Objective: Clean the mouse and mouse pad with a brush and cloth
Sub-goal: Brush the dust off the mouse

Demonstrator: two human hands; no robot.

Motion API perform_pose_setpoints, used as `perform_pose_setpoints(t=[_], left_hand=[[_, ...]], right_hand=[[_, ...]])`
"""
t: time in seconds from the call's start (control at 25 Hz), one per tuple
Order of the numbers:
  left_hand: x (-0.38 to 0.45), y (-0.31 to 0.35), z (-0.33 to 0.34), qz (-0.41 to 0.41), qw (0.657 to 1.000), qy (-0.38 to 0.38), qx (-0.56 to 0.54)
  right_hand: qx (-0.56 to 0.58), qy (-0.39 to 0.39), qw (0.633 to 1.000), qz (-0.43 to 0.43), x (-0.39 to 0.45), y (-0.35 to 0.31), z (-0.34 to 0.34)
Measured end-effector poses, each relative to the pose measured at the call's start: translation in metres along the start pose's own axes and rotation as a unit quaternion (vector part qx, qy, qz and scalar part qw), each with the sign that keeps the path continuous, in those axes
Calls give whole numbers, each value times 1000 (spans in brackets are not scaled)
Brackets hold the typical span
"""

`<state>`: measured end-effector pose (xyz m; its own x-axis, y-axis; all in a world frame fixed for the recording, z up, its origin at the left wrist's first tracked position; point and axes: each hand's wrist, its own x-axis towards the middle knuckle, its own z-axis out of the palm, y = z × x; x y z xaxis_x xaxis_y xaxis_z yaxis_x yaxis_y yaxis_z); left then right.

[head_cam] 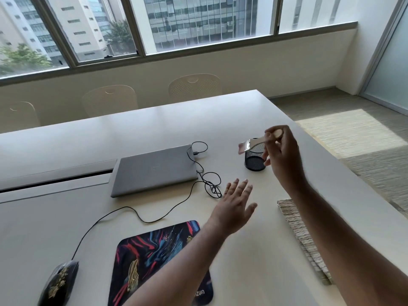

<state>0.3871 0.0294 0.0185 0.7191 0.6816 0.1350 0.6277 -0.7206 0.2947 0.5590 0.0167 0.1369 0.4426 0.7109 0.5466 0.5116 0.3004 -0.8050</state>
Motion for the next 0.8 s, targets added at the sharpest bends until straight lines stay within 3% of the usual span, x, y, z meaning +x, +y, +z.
perform_pose_setpoints(t=[0.16,0.56,0.8], left_hand=[[-32,-8,-22,-6,999,42,6],[-155,-64,-78,-101,990,81,-45],[-227,-98,-105,-185,974,128,-26]], right_hand=[[26,-14,1000,-2,-25,-14,20],[233,-94,966,60,-81,-64,88],[234,-165,956,70,-112,-86,125]])
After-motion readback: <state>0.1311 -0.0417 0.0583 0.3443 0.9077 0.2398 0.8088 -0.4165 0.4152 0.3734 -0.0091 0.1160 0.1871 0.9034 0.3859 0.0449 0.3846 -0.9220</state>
